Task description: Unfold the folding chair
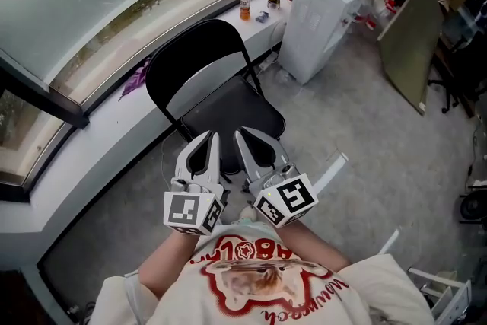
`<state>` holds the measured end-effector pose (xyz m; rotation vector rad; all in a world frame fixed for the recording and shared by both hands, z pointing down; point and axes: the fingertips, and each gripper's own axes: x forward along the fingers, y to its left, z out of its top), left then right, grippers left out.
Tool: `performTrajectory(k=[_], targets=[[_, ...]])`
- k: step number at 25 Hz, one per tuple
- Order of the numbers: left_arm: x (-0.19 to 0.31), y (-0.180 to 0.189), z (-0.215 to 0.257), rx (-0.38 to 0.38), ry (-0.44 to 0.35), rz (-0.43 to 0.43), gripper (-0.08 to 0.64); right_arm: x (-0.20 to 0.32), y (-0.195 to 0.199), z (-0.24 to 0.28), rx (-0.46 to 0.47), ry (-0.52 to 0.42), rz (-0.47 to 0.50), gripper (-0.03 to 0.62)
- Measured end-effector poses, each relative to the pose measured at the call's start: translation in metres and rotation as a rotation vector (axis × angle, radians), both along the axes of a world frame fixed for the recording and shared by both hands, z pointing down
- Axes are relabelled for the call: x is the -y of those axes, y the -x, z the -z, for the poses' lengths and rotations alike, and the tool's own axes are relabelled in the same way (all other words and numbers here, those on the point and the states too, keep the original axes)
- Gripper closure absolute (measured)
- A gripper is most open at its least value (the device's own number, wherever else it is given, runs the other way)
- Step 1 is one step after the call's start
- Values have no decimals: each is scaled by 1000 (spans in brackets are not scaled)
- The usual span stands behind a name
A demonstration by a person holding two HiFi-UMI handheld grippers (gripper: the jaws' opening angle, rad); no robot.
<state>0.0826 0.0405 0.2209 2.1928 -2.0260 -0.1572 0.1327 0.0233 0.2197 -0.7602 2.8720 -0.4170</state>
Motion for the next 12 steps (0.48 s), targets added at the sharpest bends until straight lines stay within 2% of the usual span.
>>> performTrajectory(k=[5,9,12], targets=[[-17,11,12,2,-29,11,560,-16,8,7,6,-23,58,574],[-47,22,19,2,-49,15,560,-35,2,7,-21,-53,33,572],[-81,34,17,27,-59,7,560,-54,3,3,-2,-15,3,571]])
